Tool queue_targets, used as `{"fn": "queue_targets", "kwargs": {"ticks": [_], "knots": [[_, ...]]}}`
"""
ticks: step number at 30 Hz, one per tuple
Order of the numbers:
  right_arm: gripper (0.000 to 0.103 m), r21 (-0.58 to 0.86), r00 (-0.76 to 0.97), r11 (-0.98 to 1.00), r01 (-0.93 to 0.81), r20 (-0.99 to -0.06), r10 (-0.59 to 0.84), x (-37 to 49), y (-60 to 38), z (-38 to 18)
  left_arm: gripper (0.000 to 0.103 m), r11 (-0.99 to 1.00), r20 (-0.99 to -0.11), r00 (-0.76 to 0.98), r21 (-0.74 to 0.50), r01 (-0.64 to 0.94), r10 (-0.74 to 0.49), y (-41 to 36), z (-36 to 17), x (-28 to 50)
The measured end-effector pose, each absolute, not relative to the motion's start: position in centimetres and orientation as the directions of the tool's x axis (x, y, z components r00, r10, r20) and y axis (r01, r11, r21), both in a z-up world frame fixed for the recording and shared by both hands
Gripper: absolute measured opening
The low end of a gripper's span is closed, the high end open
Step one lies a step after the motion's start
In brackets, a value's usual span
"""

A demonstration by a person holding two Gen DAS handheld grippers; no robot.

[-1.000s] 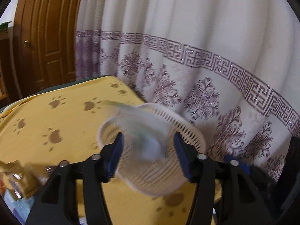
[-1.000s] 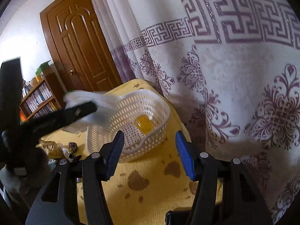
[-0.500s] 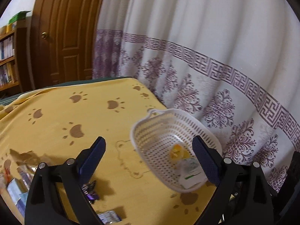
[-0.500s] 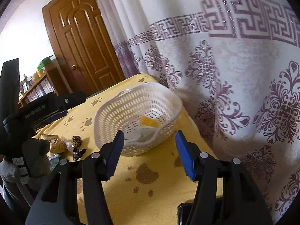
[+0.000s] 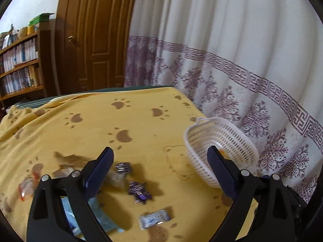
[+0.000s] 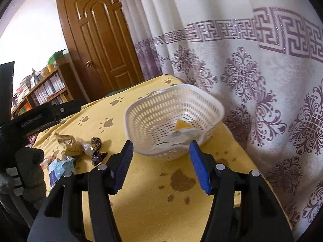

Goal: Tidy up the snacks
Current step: 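Move both tools back over the remaining snacks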

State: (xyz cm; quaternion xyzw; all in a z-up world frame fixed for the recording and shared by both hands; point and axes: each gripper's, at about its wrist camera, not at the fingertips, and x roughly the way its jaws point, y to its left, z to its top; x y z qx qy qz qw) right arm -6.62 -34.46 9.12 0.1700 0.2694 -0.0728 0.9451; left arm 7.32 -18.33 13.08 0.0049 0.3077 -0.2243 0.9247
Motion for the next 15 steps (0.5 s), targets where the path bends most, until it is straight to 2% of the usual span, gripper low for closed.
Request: {"fn": "queue_targets", "kwargs": {"ticks": [2, 15], "knots": [[0.065, 0.28, 0.844, 0.934, 0.221, -0.535, -0.039, -6.5, -33.8, 9.1, 0.094, 0.917, -0.587, 0.721, -0.104, 0.385, -0.369, -16.9, 13.2, 7.5], [0.065, 0.239, 0.825, 0.962, 0.135, -0.564, 0.024, -5.0, -28.3, 8.9, 0.095, 0.973, -0.539, 0.812, -0.084, 0.213, -0.224, -5.8, 16.0, 7.6]]}}
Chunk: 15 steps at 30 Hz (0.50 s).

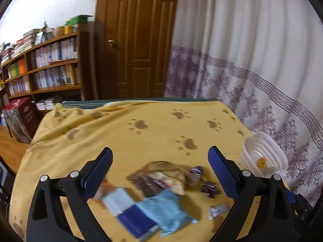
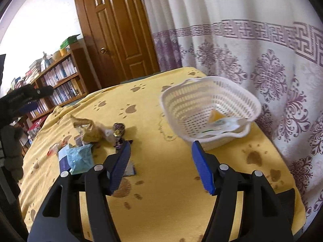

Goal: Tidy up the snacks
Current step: 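Move both tools back over the remaining snacks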

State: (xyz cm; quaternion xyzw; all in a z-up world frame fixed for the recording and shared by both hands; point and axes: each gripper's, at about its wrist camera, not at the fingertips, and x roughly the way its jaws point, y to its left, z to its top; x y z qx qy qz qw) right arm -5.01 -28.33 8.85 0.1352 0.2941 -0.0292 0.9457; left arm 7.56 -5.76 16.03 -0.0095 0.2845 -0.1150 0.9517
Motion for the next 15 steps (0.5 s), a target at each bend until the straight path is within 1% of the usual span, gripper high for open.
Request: {"fn": "queue_targets", "kwargs": {"ticks": [4, 8, 15], "knots": [[0.065, 0.238, 0.812, 0.966, 0.104, -0.581, 0.056, -4.4, -26.6, 8.6, 0.095, 0.982, -0.54, 0.82, -0.106, 0.158, -0.19, -2.3, 16.2, 7.8], [0.065, 0.226, 0.805, 0.97, 0.086, -0.59, 0.066, -4.1, -25.2, 8.4, 0.095, 0.991, -0.572, 0.81, -0.09, 0.098, -0.132, 0.7, 15.4, 8.6], [0.065, 0.222, 0.784, 0.974, 0.048, -0.613, 0.101, -3.3, -23.2, 7.6, 0.095, 0.994, -0.64, 0.762, -0.104, 0.041, -0.098, 4.1, 12.3, 9.9]]}}
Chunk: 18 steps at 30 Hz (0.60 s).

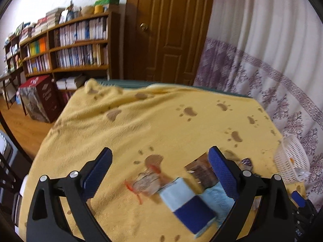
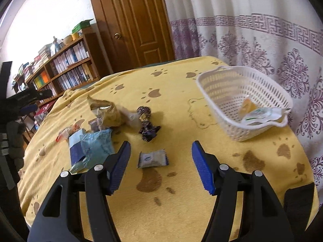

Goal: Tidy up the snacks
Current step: 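Move both tools back over the remaining snacks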

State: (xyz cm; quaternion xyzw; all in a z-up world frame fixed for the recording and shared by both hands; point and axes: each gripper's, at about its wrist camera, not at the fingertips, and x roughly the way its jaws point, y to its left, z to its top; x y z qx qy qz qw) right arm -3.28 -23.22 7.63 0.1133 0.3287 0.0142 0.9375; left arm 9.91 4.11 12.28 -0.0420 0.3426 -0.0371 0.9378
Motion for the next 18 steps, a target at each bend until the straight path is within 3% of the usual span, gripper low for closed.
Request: {"fn": "queue_targets", "kwargs": {"ticks": [5, 18], "knots": [[0.065, 0.207, 0.774, 0.978, 0.03, -0.624, 0.109, -3.2, -22.2, 7.3, 0.095, 0.991, -0.72, 0.688, -0.135, -0.009, -0.092, 5.1, 7.8, 12.1], [0.065, 0.211, 0.747, 0.977, 0.017, -0.652, 0.128, -2.4, -21.5, 6.0, 0.095, 0.986, -0.779, 0.613, -0.168, -0.002, -0.132, 6.0, 2.4, 14.1]]}}
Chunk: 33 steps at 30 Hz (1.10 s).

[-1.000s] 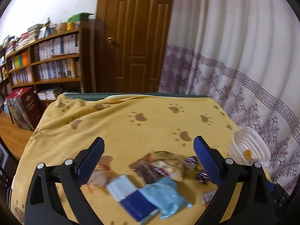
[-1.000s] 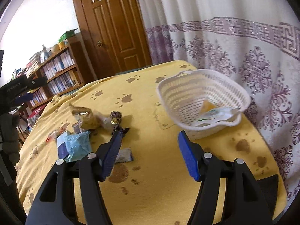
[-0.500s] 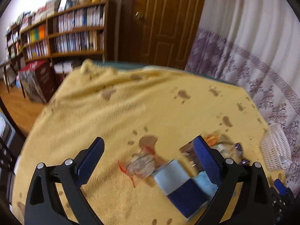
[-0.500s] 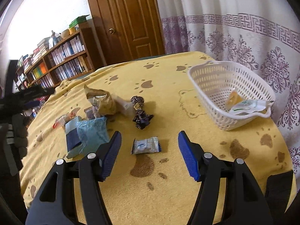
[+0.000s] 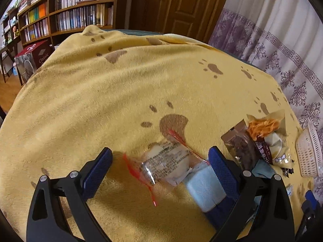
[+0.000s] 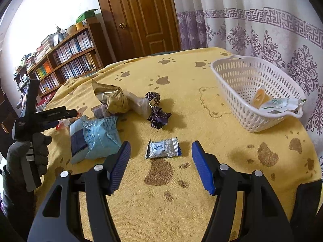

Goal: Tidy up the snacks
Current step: 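Move both tools back over the remaining snacks, then grasp the wrapped bread roll with the left gripper while the right grasps the blue chip bag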

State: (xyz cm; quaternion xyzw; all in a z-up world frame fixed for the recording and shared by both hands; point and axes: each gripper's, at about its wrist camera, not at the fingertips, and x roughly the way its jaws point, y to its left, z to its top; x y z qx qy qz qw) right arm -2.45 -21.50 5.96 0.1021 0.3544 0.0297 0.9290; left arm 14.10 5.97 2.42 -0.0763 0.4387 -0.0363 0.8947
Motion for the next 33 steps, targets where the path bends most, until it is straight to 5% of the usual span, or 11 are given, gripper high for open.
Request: {"fn": "queue_targets", "kwargs": {"ticks": [9, 19, 33], "knots": [[0.065, 0.209, 0.739, 0.978, 0.009, -0.66, 0.135, -2.5, -21.0, 5.6, 0.094, 0.992, -0.758, 0.642, -0.122, 0.037, -0.117, 5.2, 1.9, 13.8], [0.065, 0.199, 0.733, 0.98, -0.005, -0.666, 0.139, -2.5, -20.2, 5.5, 0.068, 0.988, -0.744, 0.651, -0.14, 0.07, -0.151, 5.3, 2.4, 13.3], [0.065, 0.184, 0.717, 0.981, -0.068, -0.674, 0.176, -0.9, -17.7, 5.5, 0.067, 0.982, -0.685, 0.719, -0.19, -0.02, -0.118, 7.9, 5.4, 12.1]]}}
